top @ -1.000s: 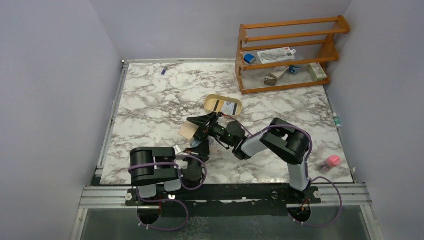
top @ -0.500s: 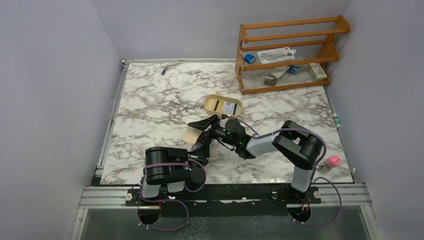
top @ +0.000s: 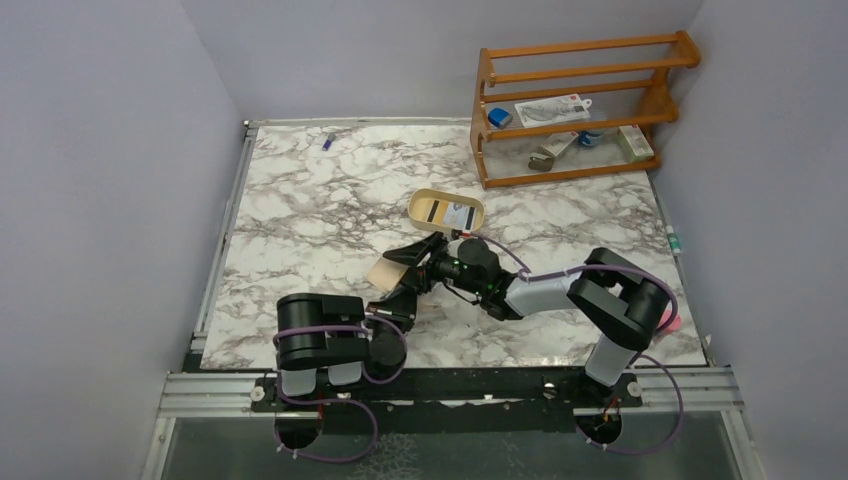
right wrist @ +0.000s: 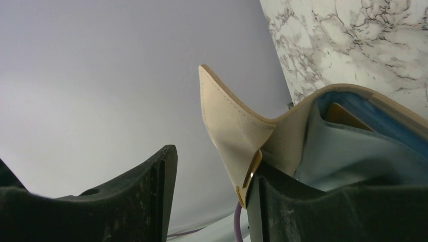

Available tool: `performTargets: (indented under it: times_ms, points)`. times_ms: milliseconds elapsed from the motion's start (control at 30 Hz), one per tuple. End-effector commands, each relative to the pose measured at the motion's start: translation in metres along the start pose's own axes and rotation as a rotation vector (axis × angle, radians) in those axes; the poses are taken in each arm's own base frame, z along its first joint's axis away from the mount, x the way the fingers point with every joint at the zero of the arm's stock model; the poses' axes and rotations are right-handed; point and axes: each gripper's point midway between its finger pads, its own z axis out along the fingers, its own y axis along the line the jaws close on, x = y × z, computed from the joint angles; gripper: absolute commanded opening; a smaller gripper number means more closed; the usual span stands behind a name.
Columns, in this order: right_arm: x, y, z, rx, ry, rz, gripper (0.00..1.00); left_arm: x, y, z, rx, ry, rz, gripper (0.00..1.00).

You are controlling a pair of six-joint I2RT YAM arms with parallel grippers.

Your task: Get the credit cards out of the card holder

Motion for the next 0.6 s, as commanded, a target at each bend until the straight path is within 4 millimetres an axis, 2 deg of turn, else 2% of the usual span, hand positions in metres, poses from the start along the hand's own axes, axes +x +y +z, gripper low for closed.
performTargets:
  times_ms: [0, 133, 267, 567]
  points:
    - [0.027, 0.065, -0.023, -0.214, 0.116, -0.022, 0.53, -0.034, -0.029, 0.004, 0.051, -0.097, -0.207, 0.00]
    - [0.027, 0.061, -0.023, -0.200, 0.119, -0.027, 0.53, -0.036, -0.029, 0.006, 0.051, -0.102, -0.214, 0.00]
    - [0.026, 0.059, -0.023, -0.191, 0.114, -0.024, 0.40, -0.033, -0.030, 0.007, 0.054, -0.096, -0.216, 0.00]
    - [0.026, 0.049, -0.021, -0.131, 0.108, -0.041, 0.36, -0.035, -0.027, 0.009, 0.049, -0.103, -0.243, 0.00]
